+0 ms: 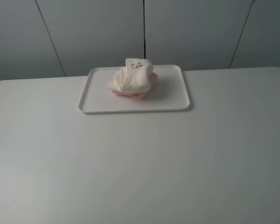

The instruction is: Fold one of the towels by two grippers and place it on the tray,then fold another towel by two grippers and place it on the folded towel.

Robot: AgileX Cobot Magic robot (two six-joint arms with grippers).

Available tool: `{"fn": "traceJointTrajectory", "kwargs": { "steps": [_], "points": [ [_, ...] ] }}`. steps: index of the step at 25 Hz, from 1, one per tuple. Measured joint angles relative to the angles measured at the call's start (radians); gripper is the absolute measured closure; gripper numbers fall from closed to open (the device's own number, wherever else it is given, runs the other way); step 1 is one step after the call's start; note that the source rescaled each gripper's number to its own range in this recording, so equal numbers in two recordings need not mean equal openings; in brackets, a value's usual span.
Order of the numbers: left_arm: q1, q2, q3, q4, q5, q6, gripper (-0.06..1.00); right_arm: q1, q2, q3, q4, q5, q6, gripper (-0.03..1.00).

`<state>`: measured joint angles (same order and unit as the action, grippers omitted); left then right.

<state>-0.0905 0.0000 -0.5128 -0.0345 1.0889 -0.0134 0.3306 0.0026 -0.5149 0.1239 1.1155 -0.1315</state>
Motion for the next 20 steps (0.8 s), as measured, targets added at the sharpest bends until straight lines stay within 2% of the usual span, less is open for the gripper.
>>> {"fn": "traceJointTrajectory", "kwargs": {
  "steps": [15, 17, 20],
  "points": [
    [0.003, 0.000, 0.001, 0.021, 0.000, -0.029, -0.05, -0.005, -0.003, 0.002, 0.016, -0.012, -0.007, -0.03],
    [0.022, 0.000, 0.001, 0.021, 0.000, -0.033, -0.05, -0.031, -0.003, 0.002, 0.016, -0.012, -0.004, -0.03],
    [0.088, 0.000, 0.001, 0.021, 0.000, -0.036, -0.05, -0.129, -0.003, 0.002, 0.016, -0.012, -0.002, -0.03]
  ]
}}
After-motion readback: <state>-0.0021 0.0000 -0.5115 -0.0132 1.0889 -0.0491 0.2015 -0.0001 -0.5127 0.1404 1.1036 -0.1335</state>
